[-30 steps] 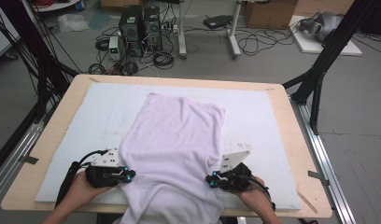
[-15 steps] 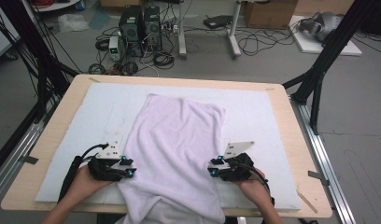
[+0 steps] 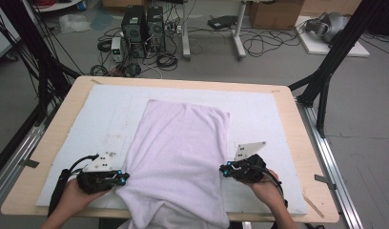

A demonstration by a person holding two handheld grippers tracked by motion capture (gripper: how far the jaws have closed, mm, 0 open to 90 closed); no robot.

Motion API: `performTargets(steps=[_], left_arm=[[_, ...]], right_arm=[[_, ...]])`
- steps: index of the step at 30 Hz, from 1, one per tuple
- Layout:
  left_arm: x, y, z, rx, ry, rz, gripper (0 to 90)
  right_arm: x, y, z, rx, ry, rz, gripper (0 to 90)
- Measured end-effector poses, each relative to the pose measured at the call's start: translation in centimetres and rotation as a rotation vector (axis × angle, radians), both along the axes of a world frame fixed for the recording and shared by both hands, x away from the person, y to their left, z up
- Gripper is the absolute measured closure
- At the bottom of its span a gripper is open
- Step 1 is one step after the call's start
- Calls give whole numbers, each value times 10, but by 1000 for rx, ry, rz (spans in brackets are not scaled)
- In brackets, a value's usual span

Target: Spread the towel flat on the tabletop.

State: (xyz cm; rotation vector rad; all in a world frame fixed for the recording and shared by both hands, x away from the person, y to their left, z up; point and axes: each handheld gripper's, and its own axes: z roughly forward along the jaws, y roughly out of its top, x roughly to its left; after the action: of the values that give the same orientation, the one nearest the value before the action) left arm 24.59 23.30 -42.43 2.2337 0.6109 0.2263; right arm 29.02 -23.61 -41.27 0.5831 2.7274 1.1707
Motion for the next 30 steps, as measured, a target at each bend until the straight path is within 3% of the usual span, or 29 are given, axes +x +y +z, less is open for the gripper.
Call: performTargets(steps=[4,5,7,11,16,18,20,22,25,28,29,30], left_arm=[[-5,-2,2,-9,-4,-18,857],[-3,-3,3,-6,-8,-12,783],[5,-5,4,-11,-14,-1,672],[31,-10,7,-35,-28,36,628],[80,-21,11,-48,-63,117,639],[107,-25,11,-77,-48,161,664],[134,-31,9,-39,-63,211,683],[161,-33,6,-52,-29,245,694],[196,-38,1,-3,-8,300,686],[219,-43,-6,51,3,378,598],[225,-46,-9,65,12,398,543],[229,-47,-12,74,30,398,538]], right_arm=[[2,-5,5,61,1,4,752],[4,-5,5,69,1,-7,734],[9,-4,3,70,-3,-27,701],[23,2,-2,52,-4,-47,661],[54,3,-1,46,-46,-96,624],[74,3,-2,41,-47,-119,595],[96,4,-4,5,-57,-131,566],[118,2,-6,-8,-54,-167,551],[149,-2,-9,-25,-41,-219,527],[173,-2,-13,-42,-31,-267,519],[177,-3,-17,-54,-63,-292,520],[182,-5,-20,-64,-51,-322,520]])
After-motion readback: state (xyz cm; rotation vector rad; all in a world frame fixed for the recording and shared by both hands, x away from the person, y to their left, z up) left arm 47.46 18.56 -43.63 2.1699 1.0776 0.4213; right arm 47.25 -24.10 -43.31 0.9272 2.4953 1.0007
